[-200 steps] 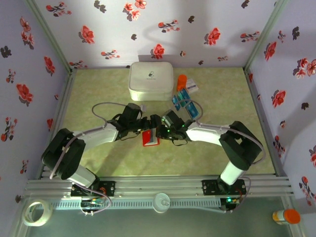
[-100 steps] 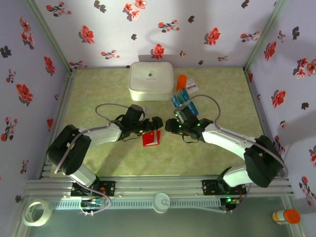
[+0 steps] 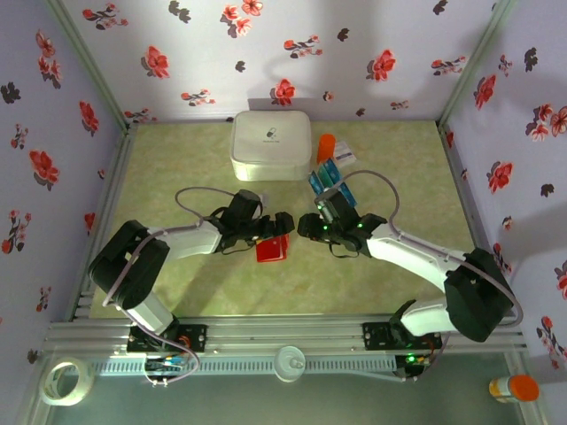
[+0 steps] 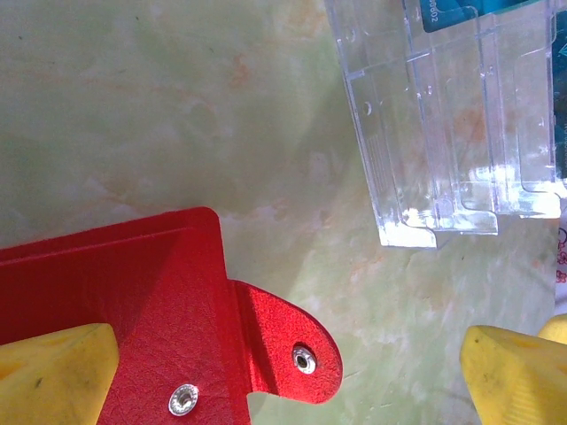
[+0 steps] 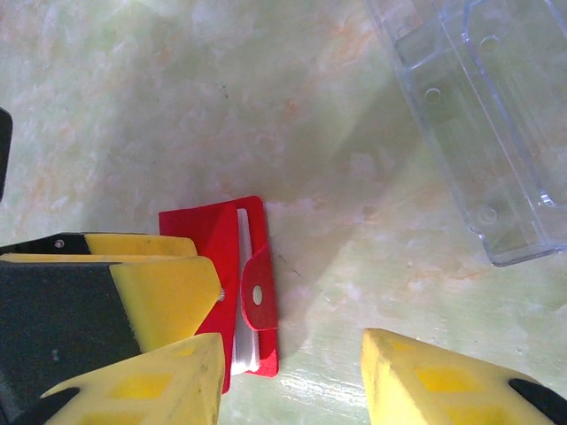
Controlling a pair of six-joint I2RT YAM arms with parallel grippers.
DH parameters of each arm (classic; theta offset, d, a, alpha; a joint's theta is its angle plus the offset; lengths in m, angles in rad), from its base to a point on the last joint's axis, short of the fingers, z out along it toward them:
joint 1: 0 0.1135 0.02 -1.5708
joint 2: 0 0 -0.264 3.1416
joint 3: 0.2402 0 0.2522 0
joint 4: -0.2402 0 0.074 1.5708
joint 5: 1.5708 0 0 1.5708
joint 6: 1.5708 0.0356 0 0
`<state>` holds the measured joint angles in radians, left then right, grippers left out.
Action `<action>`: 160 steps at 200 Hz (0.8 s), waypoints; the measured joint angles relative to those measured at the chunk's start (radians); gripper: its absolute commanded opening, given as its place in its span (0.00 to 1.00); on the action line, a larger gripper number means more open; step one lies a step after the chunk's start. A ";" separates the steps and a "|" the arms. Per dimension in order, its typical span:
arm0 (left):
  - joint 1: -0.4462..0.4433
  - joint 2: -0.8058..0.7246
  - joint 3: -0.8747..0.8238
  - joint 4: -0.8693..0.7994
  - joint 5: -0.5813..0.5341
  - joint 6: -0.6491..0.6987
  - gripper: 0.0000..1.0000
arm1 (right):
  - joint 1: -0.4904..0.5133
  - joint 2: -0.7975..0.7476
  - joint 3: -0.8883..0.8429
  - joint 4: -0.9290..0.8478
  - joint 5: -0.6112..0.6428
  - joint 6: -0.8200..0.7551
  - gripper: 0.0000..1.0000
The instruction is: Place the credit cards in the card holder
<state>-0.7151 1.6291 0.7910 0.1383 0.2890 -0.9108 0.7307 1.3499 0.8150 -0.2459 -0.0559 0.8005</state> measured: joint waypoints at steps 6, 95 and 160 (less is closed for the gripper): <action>0.000 -0.001 0.005 -0.008 0.000 0.001 1.00 | 0.000 0.000 0.000 0.000 -0.004 0.000 0.43; 0.174 -0.179 0.073 -0.134 0.005 0.039 1.00 | 0.157 0.136 0.171 0.007 -0.044 0.018 0.28; 0.424 -0.382 0.042 -0.232 0.009 0.053 1.00 | 0.282 0.404 0.473 -0.050 -0.050 -0.021 0.27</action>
<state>-0.2909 1.2469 0.8330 -0.0940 0.2981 -0.8581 1.0126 1.7542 1.2877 -0.2962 -0.1062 0.7795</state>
